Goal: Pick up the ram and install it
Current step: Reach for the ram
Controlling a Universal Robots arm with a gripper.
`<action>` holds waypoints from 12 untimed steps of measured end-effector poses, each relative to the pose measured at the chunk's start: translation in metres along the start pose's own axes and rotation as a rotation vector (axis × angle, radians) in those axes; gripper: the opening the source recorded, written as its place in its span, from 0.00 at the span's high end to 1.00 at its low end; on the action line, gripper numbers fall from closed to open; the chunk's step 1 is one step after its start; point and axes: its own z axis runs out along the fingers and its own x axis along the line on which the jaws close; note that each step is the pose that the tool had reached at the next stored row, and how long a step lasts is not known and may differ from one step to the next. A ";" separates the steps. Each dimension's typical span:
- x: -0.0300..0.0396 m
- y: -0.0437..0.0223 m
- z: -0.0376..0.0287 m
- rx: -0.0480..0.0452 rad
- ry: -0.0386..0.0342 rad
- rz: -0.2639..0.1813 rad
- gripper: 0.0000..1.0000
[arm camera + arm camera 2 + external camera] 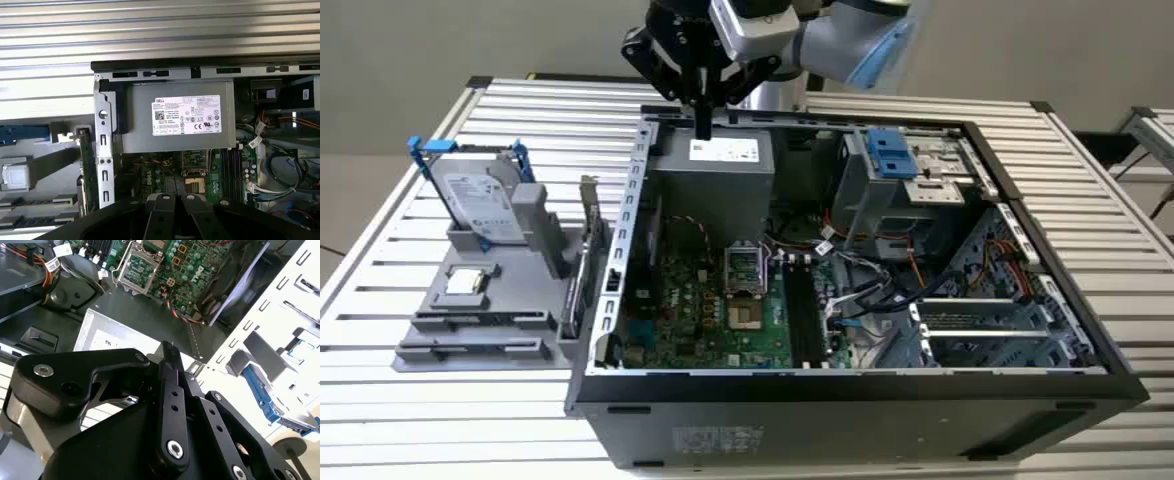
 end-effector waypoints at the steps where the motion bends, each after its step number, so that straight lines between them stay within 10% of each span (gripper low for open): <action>1: 0.0000 0.0000 0.0000 0.0000 0.0000 0.000 1.00; 12: 0.0000 0.0000 0.0000 0.0001 0.0000 0.000 1.00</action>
